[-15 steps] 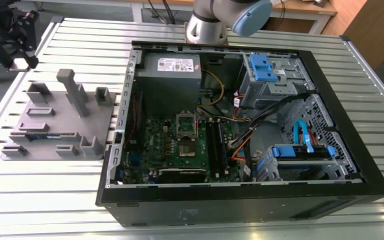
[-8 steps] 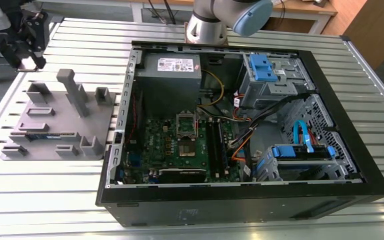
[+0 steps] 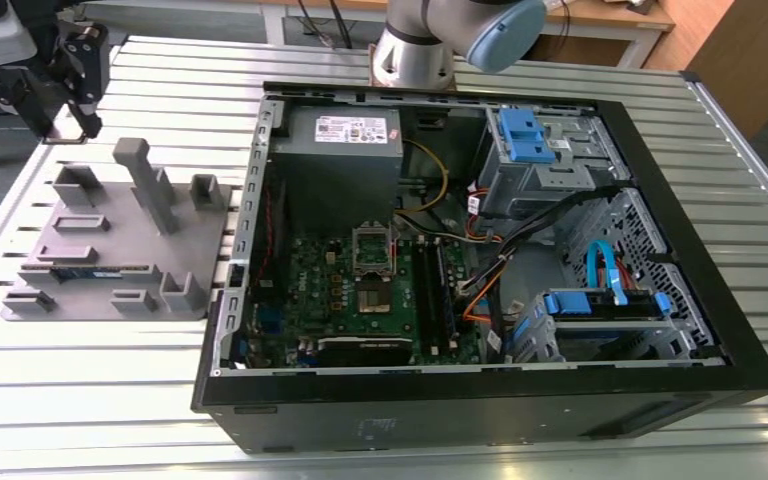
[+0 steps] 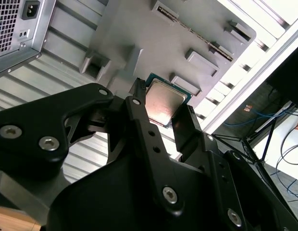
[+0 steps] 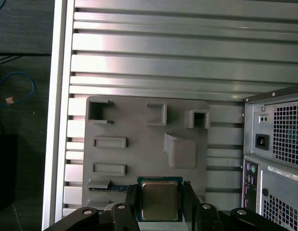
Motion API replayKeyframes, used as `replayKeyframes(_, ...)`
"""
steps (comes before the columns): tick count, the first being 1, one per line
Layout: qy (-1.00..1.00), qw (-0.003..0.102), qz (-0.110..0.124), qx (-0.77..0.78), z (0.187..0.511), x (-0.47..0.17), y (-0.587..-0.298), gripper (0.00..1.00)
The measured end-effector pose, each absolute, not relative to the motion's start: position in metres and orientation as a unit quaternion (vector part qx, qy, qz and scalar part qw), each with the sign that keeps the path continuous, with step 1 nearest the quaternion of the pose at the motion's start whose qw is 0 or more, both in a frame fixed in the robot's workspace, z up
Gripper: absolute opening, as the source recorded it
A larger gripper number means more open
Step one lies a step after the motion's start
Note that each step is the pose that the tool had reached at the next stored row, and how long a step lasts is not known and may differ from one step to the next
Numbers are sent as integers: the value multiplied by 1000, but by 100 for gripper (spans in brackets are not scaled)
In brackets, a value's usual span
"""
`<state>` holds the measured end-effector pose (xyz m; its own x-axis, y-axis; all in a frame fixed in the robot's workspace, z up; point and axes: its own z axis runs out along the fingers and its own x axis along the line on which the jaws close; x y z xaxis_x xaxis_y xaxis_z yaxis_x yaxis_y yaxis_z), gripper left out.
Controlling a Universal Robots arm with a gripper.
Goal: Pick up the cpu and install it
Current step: 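Pick up the cpu and move it towards the insertion slot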
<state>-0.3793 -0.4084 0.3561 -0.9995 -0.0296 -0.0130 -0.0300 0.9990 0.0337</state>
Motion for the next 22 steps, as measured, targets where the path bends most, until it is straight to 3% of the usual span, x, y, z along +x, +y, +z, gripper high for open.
replayKeyframes(22, 1000, 6, 17, -15, 356, -374, -408, 47)
